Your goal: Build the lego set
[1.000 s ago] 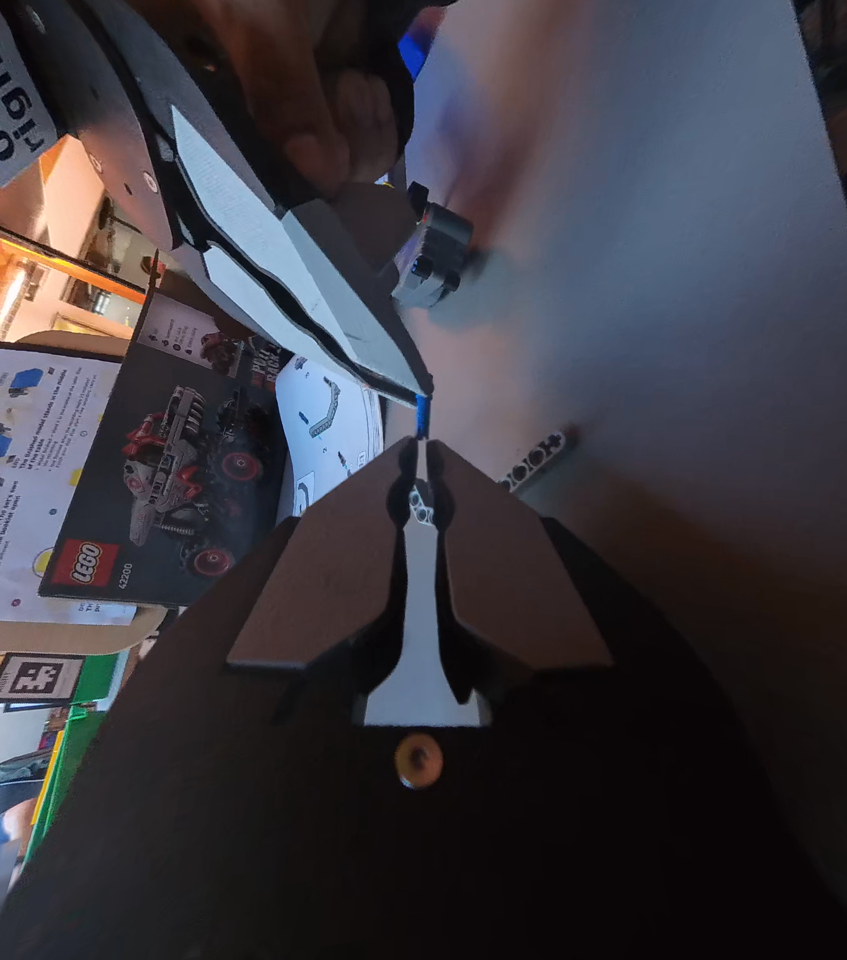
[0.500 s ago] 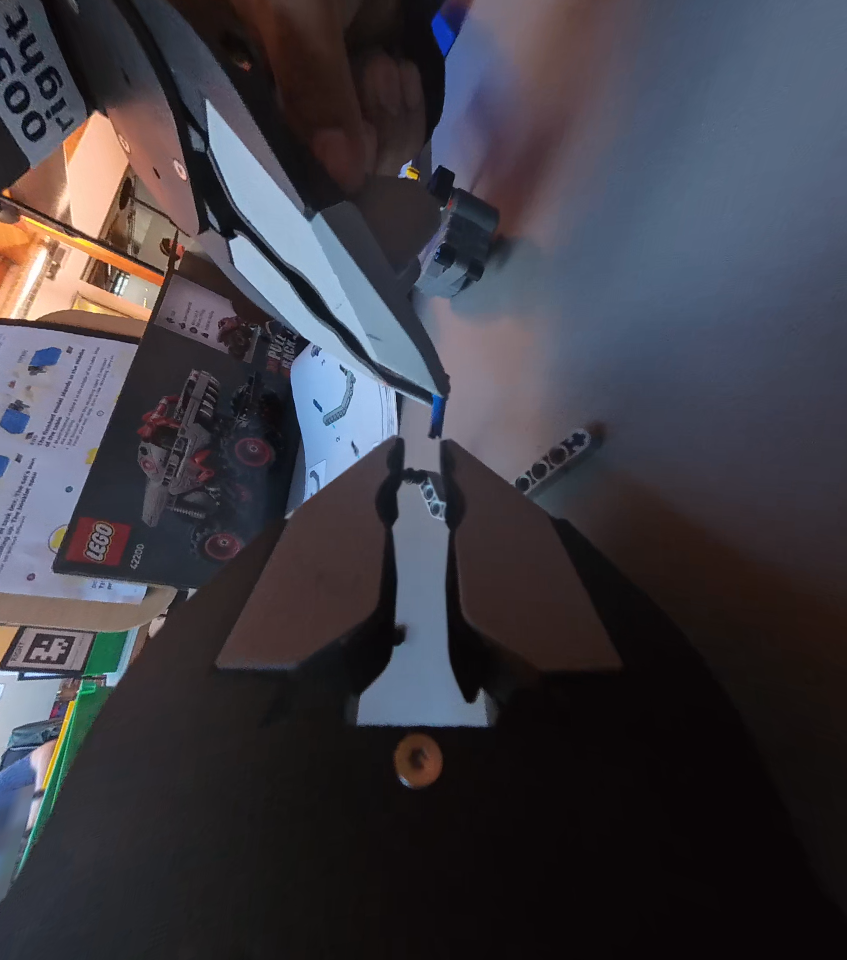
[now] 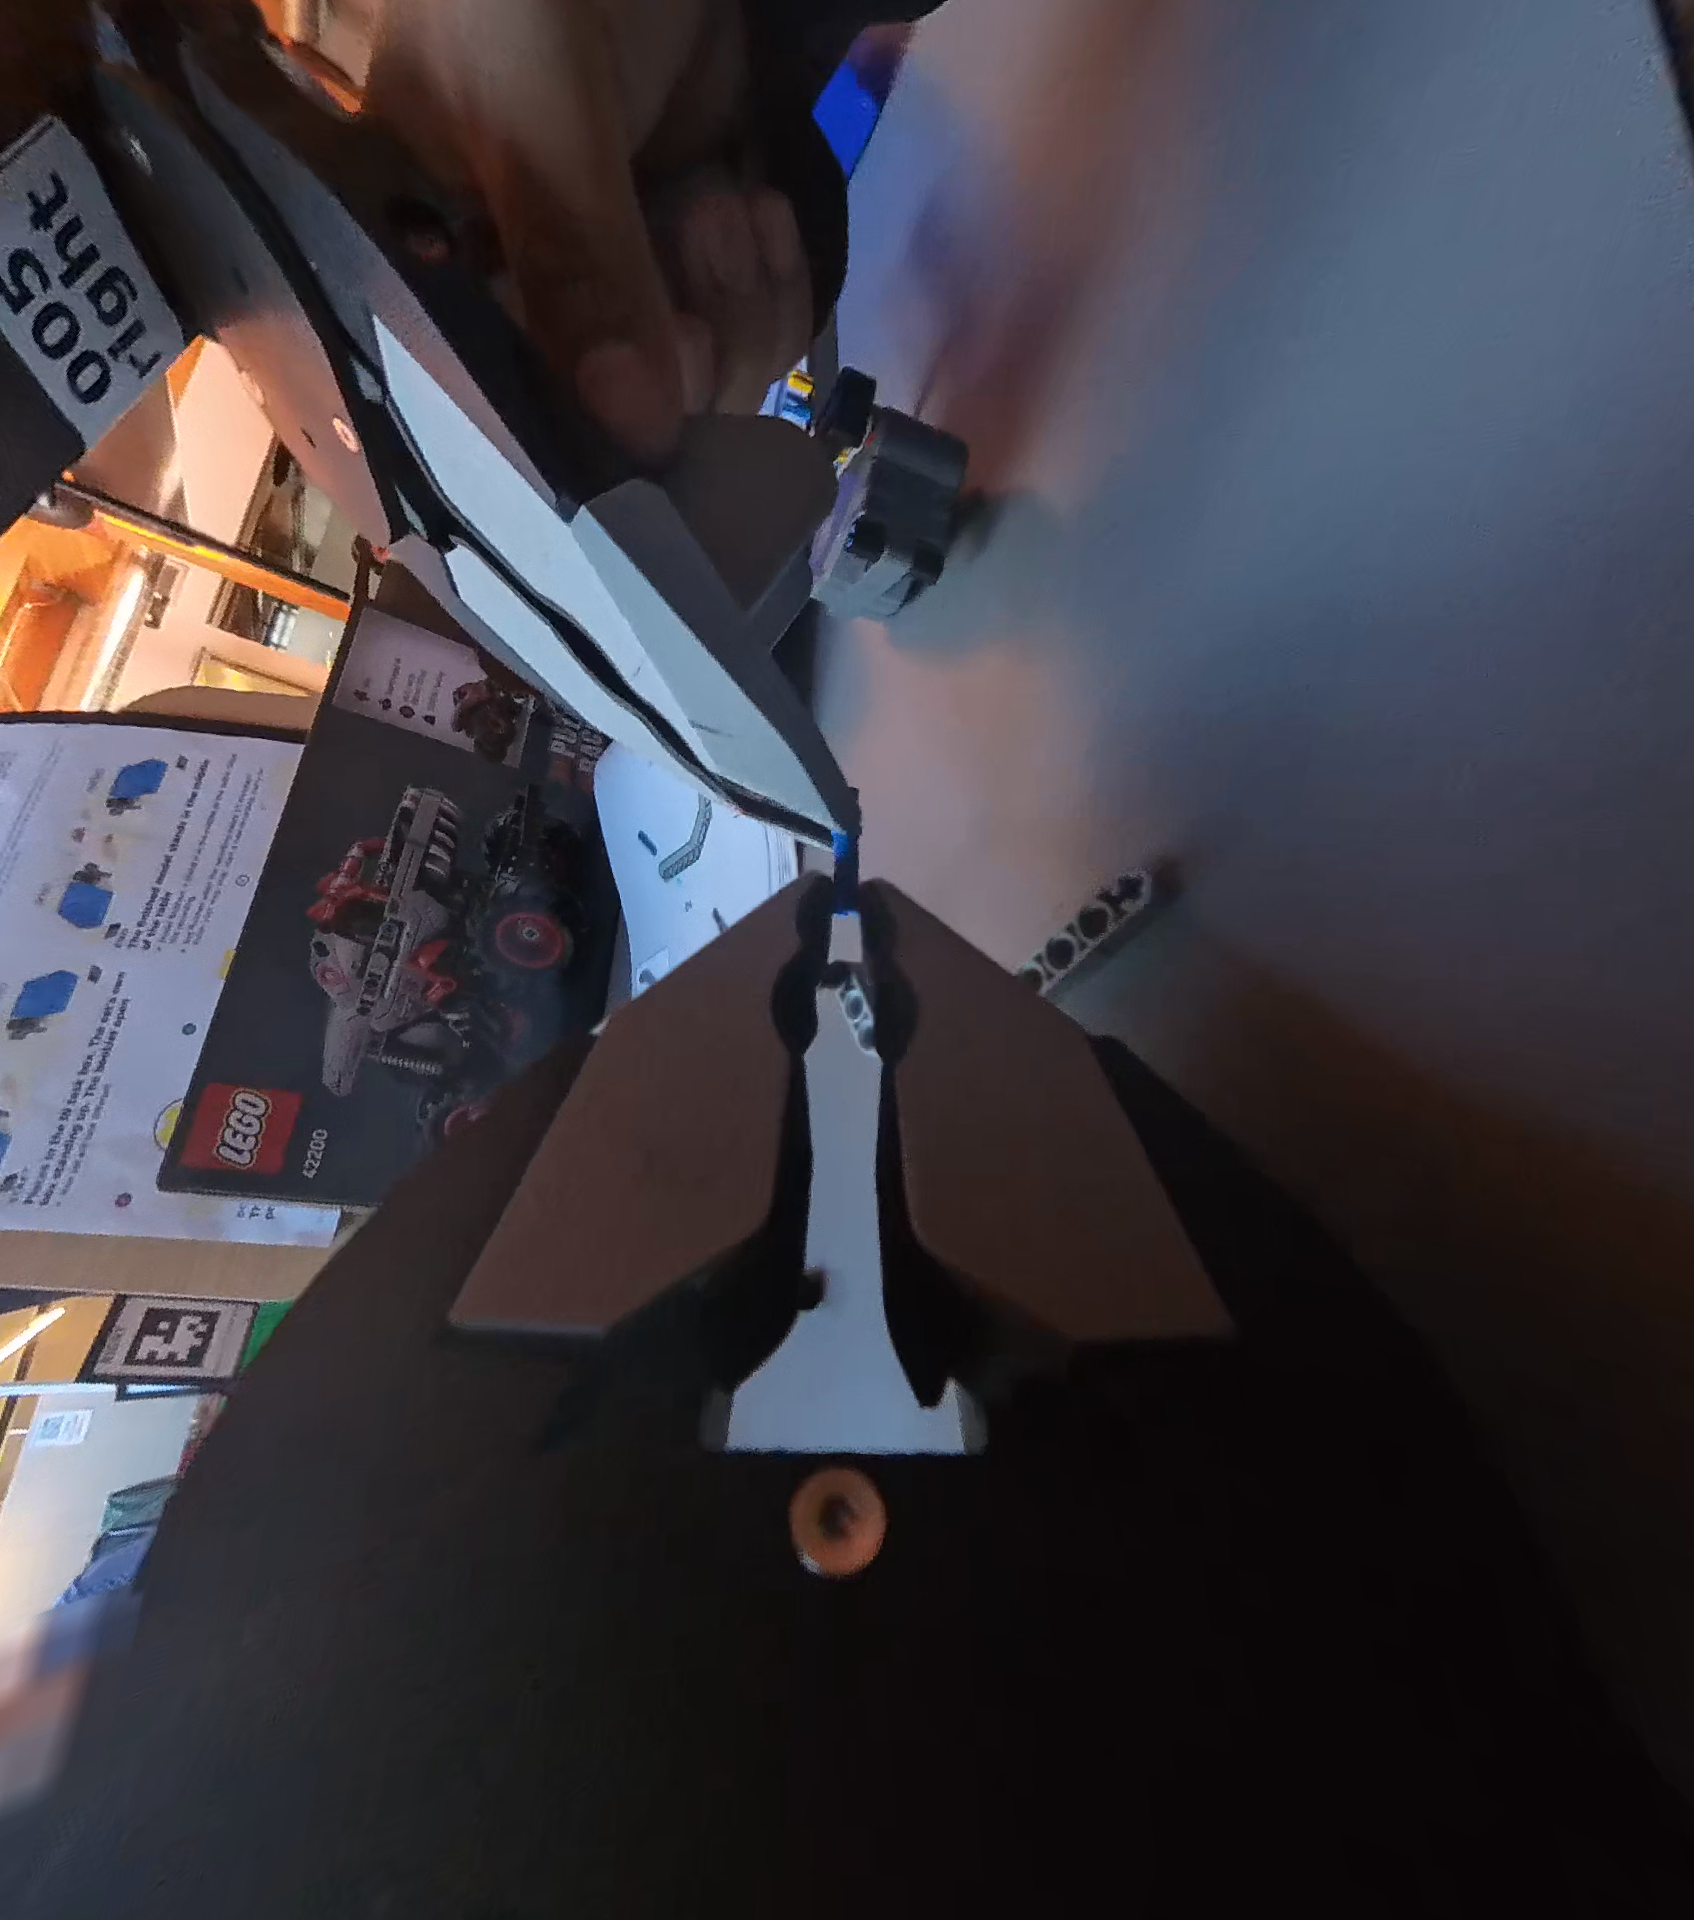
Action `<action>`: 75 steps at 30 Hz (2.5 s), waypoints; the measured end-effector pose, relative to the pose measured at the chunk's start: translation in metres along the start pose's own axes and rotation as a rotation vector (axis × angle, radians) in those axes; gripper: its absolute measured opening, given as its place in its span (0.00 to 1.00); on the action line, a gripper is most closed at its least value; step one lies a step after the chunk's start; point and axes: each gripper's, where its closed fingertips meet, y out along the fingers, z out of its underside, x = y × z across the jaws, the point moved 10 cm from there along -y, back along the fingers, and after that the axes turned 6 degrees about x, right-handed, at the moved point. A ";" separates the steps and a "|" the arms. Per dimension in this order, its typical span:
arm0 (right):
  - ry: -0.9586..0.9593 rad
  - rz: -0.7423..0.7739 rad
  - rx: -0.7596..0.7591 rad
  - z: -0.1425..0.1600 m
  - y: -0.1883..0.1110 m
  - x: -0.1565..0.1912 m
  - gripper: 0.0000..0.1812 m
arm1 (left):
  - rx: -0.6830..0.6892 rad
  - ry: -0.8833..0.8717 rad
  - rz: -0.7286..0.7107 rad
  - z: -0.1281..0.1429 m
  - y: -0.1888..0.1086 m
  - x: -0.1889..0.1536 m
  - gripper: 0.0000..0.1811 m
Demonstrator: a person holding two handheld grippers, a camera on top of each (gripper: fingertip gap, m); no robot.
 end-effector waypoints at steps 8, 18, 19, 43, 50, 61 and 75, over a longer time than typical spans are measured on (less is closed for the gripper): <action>-0.088 0.005 -0.152 -0.004 -0.027 0.006 0.03 | -0.076 -0.253 -0.039 0.002 -0.012 0.029 0.02; -0.337 0.231 -0.274 -0.013 -0.040 0.025 0.07 | -0.183 -0.447 -0.020 0.005 -0.022 0.045 0.02; -0.371 0.235 -0.283 -0.013 -0.041 0.029 0.07 | -0.192 -0.445 -0.009 0.004 -0.022 0.044 0.02; -0.552 0.281 -0.406 0.005 -0.046 0.048 0.04 | -0.384 -0.651 0.194 0.000 -0.022 0.045 0.02; -0.575 0.276 -0.395 0.003 -0.039 0.054 0.02 | -0.452 -0.634 0.202 -0.003 -0.025 0.045 0.01; -0.570 0.259 -0.430 0.000 -0.034 0.056 0.01 | -0.437 -0.629 0.220 -0.004 -0.023 0.044 0.01; -0.581 0.275 -0.421 -0.002 -0.029 0.057 0.01 | -0.383 -0.610 0.244 -0.005 -0.020 0.040 0.02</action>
